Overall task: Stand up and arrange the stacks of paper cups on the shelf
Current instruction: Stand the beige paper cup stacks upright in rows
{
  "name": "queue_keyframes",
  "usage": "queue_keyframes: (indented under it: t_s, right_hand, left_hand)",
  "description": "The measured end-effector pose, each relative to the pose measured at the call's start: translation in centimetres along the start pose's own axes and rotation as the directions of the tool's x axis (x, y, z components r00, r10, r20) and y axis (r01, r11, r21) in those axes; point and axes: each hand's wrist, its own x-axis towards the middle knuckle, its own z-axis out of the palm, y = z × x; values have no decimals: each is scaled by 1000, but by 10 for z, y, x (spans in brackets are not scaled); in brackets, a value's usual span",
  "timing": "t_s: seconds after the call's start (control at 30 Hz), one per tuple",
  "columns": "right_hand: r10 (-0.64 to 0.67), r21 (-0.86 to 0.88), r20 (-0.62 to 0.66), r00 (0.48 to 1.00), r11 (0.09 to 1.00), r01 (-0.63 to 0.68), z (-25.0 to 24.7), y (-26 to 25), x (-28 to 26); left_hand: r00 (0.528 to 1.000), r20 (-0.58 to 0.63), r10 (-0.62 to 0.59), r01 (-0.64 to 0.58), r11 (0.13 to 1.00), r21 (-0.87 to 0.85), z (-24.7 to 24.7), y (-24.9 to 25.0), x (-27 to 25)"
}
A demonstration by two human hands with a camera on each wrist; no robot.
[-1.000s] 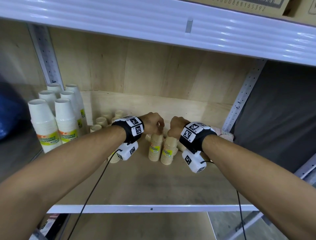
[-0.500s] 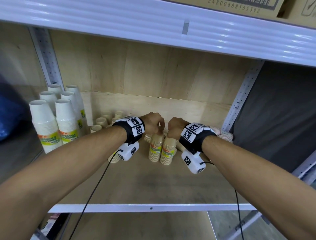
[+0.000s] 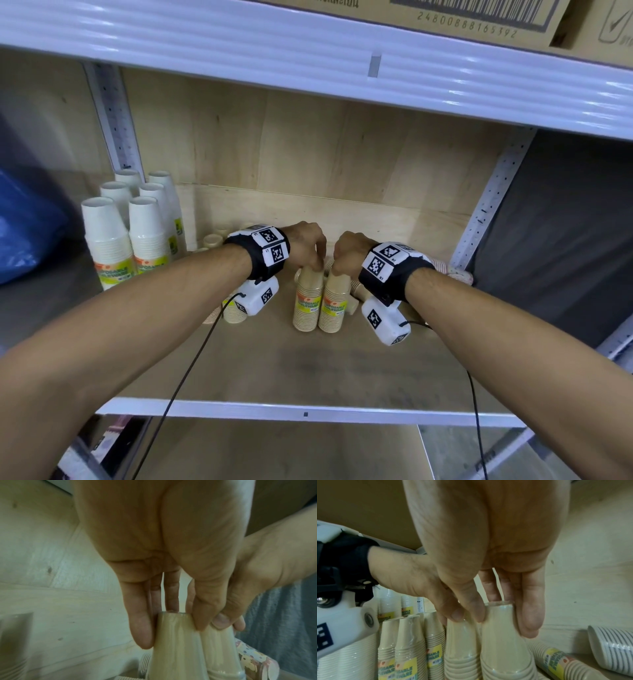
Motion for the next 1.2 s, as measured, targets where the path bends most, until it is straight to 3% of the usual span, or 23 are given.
queue_keyframes:
  t_s: [0.17,0.4,0.57,0.87,1.0,1.2]
  right_hand:
    - [-23,-38,2,1000,999,23,-1,-18,-2]
    - [-165,1,59,985,986,165,0,-56,-10]
    - [-255,36,99,962,967,253,5,-94,-17]
    - [-428,142,45,903,897,419,23,-137,-24]
    - [-484,130,4,875,868,479,33,-146,-22]
    - [-487,127,-8,874,866,483,43,-147,-12]
  left_hand:
    - [997,45,-55,56,998,-15,-10,-7,-21]
    - [982,61,-177,179,983,-30,-24,-33,-60]
    - [961,41,-274,277,959,-62,-29,-57,-92]
    - [918,-60,-392,388,919,-66,-27,-99,-142]
    - [912,-86,-400,399,916,-30,-22,-110,-152]
    - [910,-123,-396,394,918,-35,-14,-115,-158]
